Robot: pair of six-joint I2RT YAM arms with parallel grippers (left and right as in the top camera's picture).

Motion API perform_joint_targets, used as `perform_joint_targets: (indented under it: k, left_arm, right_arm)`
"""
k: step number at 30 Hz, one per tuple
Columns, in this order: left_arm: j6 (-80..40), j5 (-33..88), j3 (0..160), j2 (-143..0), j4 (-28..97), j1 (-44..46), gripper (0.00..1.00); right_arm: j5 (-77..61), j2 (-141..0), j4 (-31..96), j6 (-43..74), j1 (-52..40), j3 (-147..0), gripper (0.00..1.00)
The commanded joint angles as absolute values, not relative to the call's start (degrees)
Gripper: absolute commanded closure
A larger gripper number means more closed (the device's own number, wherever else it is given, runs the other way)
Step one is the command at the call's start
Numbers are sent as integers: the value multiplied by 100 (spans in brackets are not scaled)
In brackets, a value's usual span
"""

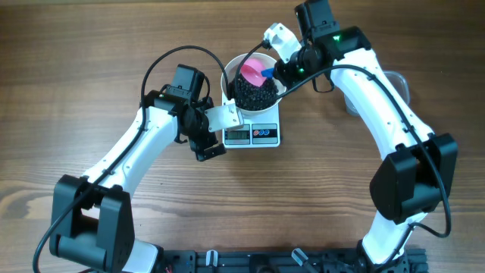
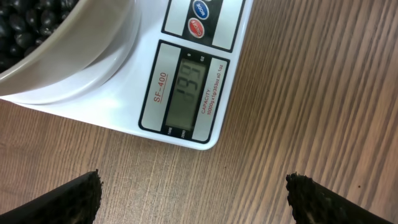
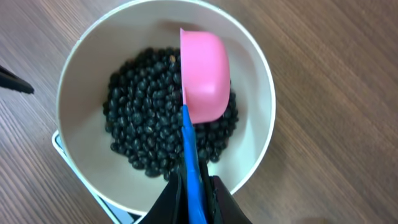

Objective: Scoop item into bowl and weigh 150g on scale

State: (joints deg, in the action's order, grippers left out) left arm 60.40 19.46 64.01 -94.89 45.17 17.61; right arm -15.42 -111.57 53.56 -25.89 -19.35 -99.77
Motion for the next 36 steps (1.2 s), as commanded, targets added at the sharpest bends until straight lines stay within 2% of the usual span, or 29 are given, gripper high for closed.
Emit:
perform_joint_targets:
  k: [1,6,17,29,36]
  left_arm:
    - [6130,2053,6379,-9542,4519,1778,0]
    - [6130,2053,6379,-9542,4521,1778,0]
    - [6130,2053,6379,-9542,4521,1778,0]
    - [6130,2053,6379,-9542,4521,1778,0]
    - [6130,2053,6379,-9542,4519,1778,0]
  right_arm:
    - [-1356,-11264,5513,-2703,-1959,-10040,96]
    - [-1507,-11264,5986,-2703,-2080,-10038,96]
    - [-2842,-11264,5946,-2661,-2071,-10040,96]
    - [-3701,-11264,5896,-998,-1428,-10040,96]
    - [-4469,-11264,5704,-838,-1031,-10040,96]
